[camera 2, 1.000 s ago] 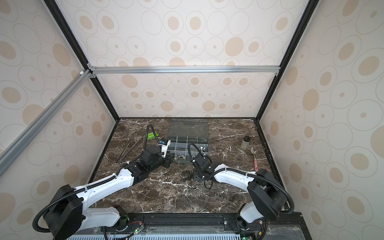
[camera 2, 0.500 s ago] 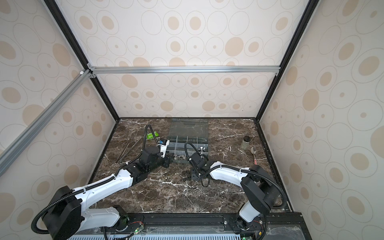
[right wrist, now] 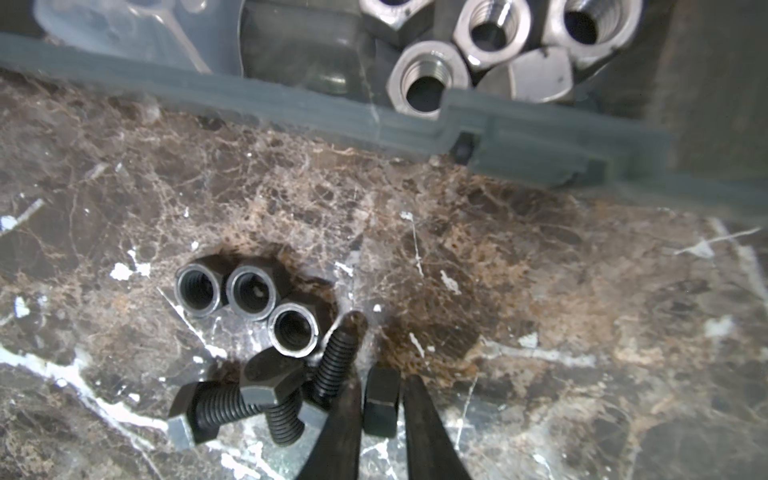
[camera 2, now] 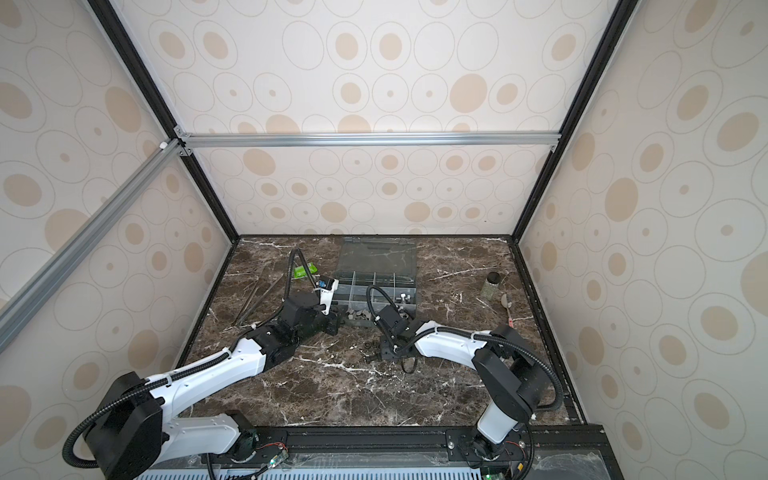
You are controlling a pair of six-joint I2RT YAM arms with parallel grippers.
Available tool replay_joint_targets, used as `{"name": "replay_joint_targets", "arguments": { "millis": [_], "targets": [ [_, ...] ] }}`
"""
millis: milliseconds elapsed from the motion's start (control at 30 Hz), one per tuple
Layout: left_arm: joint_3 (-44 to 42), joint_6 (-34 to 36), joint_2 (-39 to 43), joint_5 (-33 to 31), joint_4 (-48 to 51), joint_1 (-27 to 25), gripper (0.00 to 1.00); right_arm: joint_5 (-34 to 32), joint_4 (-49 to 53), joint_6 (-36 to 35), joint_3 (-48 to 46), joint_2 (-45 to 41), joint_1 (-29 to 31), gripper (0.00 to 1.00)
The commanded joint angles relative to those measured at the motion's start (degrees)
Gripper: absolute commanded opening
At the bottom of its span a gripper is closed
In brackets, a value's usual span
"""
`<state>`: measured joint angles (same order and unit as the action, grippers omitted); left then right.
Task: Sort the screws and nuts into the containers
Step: 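Grasp a black square nut from the pile with the right gripper, then carry the black nut with the right gripper over the box compartment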
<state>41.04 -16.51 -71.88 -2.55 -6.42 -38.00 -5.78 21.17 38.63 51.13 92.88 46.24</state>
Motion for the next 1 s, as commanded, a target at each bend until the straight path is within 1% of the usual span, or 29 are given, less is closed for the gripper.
{"name": "replay_joint_targets", "arguments": {
  "millis": [0, 100, 567, 633, 800, 967],
  "targets": [
    [-0.2, -0.3, 0.7, 0.3, -1.7, 0.6, 0.34, -0.3, -0.1, 1.6, -1.5, 0.6, 0.4, 0.19],
    [-0.6, -0.2, 0.9, 0.2, -1.7, 0.6, 0.33, -0.5, -0.4, 1.6, -1.9, 0.8, 0.4, 0.18],
    [-1.6, 0.0, 2.4, 0.3, -2.0, 0.7, 0.34, -0.6, 0.0, 0.7, -0.2, 3.6, 0.4, 0.17],
    [-1.8, 0.0, 2.5, 0.3, -2.0, 0.8, 0.34, -0.7, 0.4, 0.5, 0.2, 3.7, 0.4, 0.16],
    [-2.2, 0.0, 3.2, 0.3, -2.0, 0.8, 0.34, -1.5, 2.1, -0.4, 1.7, 1.5, 0.4, 0.14],
    [-2.9, 0.0, 4.2, 0.1, -2.0, 1.0, 0.34, -4.4, 4.8, -4.3, 6.4, -2.5, 0.2, 0.13]
  ]
}}
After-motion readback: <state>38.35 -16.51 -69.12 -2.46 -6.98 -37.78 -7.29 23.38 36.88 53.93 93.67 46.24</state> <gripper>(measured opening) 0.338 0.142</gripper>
